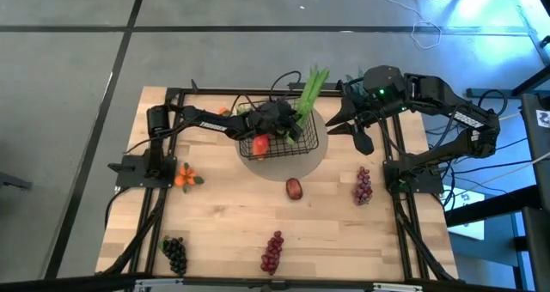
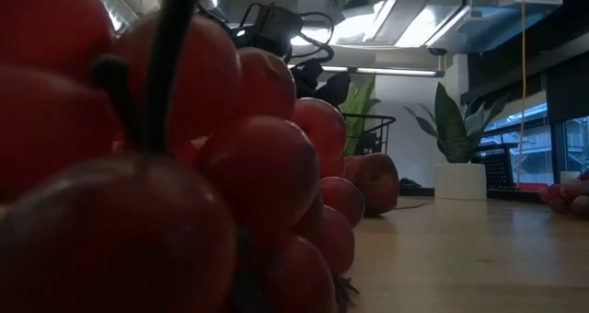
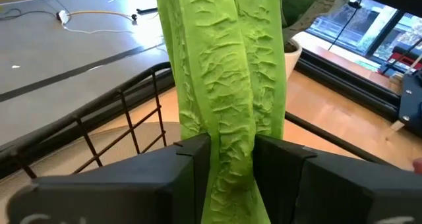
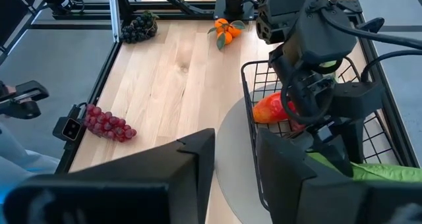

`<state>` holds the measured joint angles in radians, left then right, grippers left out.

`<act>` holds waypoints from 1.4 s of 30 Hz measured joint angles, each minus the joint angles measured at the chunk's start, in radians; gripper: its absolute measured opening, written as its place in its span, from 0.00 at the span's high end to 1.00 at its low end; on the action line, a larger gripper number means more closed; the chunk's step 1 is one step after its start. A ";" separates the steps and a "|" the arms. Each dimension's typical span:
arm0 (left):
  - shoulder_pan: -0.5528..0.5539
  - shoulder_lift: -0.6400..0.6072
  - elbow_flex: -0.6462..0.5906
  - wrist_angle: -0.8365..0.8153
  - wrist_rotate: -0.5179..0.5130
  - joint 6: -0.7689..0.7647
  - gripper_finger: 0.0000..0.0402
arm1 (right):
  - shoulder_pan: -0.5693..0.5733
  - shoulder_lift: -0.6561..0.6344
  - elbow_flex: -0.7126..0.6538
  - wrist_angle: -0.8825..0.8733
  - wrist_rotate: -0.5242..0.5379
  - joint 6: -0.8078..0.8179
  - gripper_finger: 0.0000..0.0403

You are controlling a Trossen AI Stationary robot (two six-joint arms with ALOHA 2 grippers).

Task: Build produce basket
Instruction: Put the green beans into the wire basket

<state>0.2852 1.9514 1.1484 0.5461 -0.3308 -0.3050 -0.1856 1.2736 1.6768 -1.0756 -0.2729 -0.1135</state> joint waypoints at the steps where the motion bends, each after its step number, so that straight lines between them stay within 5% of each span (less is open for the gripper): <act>1: 0.000 0.000 0.000 0.000 0.000 0.000 0.79 | 0.000 0.000 0.000 0.000 0.000 0.000 0.74; 21: 0.041 0.002 0.000 -0.062 0.014 -0.063 0.71 | 0.000 0.000 0.000 0.000 0.000 -0.003 0.74; 33: 0.037 0.002 0.000 -0.063 0.024 -0.053 0.80 | 0.000 0.000 0.000 0.000 -0.014 0.000 0.74; 42: 0.047 0.002 0.000 -0.063 0.053 -0.078 0.70 | 0.000 0.000 0.000 0.000 -0.037 0.000 0.74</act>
<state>0.3321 1.9533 1.1484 0.4835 -0.2783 -0.3828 -0.1856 1.2739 1.6768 -1.0755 -0.3100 -0.1138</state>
